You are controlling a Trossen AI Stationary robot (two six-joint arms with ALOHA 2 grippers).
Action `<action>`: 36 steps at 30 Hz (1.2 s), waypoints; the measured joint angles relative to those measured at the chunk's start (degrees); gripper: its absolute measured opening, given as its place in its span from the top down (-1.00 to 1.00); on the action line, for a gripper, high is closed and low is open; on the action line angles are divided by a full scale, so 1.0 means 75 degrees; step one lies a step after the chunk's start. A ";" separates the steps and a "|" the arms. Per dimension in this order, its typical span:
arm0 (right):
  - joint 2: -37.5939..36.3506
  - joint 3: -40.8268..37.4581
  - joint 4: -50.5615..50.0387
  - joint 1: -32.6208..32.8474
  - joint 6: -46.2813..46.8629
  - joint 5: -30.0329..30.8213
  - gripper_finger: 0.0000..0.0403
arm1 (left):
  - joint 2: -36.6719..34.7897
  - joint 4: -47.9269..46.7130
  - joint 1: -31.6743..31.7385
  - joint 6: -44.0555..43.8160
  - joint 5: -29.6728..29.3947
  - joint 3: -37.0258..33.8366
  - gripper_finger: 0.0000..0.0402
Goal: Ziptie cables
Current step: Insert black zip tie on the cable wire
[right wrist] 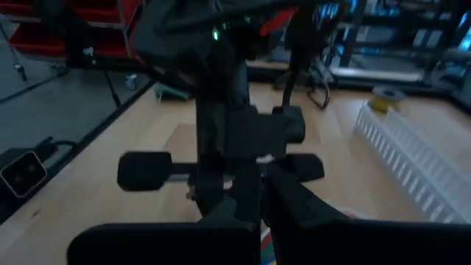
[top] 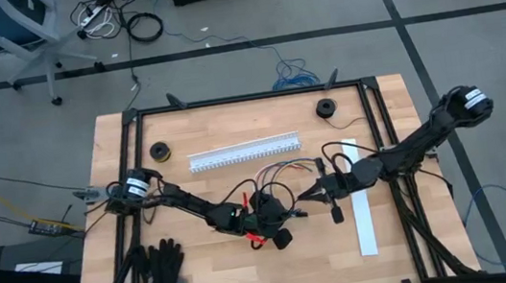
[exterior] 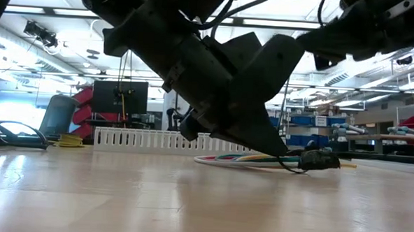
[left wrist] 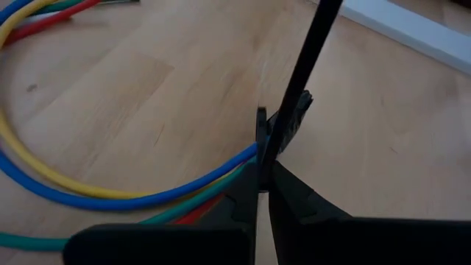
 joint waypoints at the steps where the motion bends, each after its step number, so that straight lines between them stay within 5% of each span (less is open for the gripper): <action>1: -0.0078 0.0000 -0.0017 0.0050 -0.0039 0.0099 1.00 | 0.0000 0.0003 0.0000 0.0001 -0.0001 0.0000 1.00; 26: -0.0777 0.0000 -0.0167 0.1384 -0.0829 0.2663 1.00 | 0.0000 -0.0078 0.0003 0.0019 -0.0001 -0.0003 1.00; 36: -0.1055 0.0000 -0.0131 0.1712 -0.0990 0.2980 1.00 | 0.0000 -0.0087 0.0000 0.0019 -0.0007 -0.0003 1.00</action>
